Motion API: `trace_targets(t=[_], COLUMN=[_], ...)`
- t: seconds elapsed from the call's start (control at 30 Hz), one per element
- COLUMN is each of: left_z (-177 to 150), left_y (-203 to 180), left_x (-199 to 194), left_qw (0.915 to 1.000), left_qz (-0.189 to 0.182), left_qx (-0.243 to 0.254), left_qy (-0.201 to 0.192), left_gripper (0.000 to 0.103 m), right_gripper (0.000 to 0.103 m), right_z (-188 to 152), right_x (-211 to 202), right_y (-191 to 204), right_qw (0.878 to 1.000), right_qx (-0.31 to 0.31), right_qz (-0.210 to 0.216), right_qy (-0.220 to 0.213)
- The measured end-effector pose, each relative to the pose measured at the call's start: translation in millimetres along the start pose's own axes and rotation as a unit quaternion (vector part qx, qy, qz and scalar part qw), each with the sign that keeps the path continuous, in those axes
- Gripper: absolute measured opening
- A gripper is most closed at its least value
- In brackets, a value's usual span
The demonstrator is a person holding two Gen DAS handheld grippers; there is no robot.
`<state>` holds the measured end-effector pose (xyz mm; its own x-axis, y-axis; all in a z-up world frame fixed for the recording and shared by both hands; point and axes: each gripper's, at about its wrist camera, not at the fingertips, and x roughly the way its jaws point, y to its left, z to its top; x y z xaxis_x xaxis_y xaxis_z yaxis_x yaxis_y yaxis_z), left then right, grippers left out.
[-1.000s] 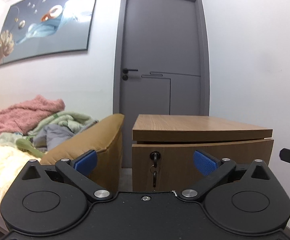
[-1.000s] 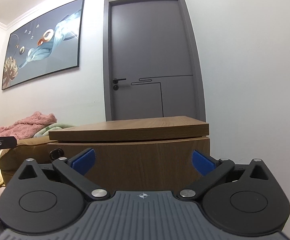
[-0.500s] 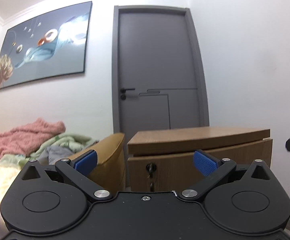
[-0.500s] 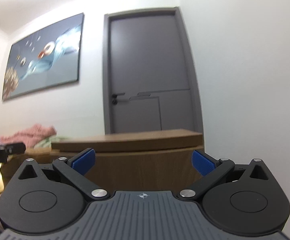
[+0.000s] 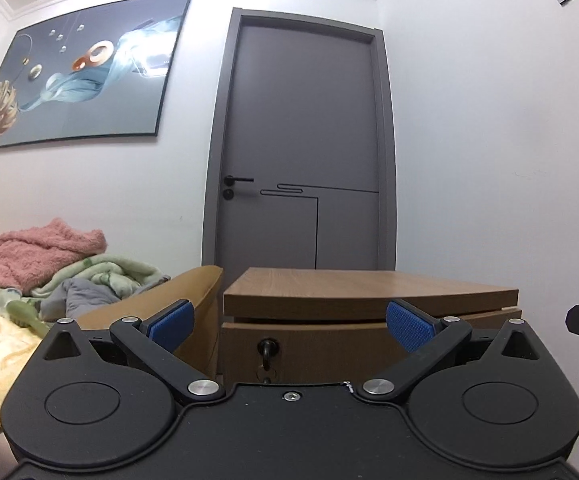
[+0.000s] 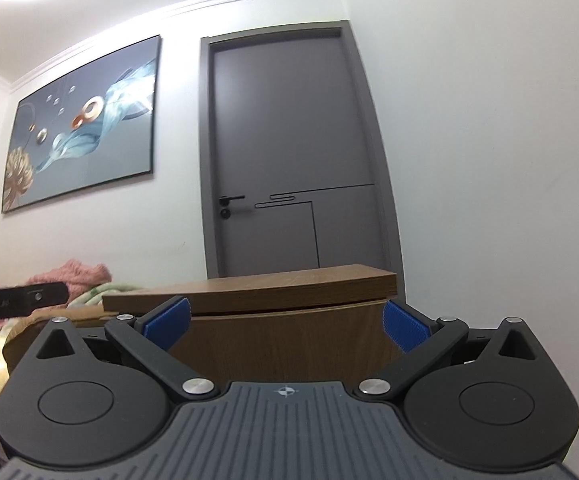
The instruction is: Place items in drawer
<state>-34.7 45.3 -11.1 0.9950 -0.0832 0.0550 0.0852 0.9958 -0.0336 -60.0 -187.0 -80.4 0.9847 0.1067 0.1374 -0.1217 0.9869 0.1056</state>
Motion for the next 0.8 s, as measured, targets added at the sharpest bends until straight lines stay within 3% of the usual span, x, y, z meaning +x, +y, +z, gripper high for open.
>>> trace_targets(t=[0.23,0.4,0.8], left_z=[0,-3,-11], left_y=[-1,1,-7], left_x=[1,0,-3], left_qw=[0.9997,0.9991,0.9980], left_qz=[0.022,0.025,0.004], left_qx=[0.009,0.014,0.021], left_qy=[0.003,0.031,0.060], left_gripper=[0.102,0.102,0.102], right_gripper=[0.103,0.103,0.103], right_z=[1,-1,-7], right_x=[-3,-6,-17], right_y=[-3,-9,-7], right_qw=[1.000,0.999,0.999], right_qx=[0.006,0.021,0.019], right_qz=[-0.002,-0.002,-0.008], right_qy=[-0.001,0.029,0.048])
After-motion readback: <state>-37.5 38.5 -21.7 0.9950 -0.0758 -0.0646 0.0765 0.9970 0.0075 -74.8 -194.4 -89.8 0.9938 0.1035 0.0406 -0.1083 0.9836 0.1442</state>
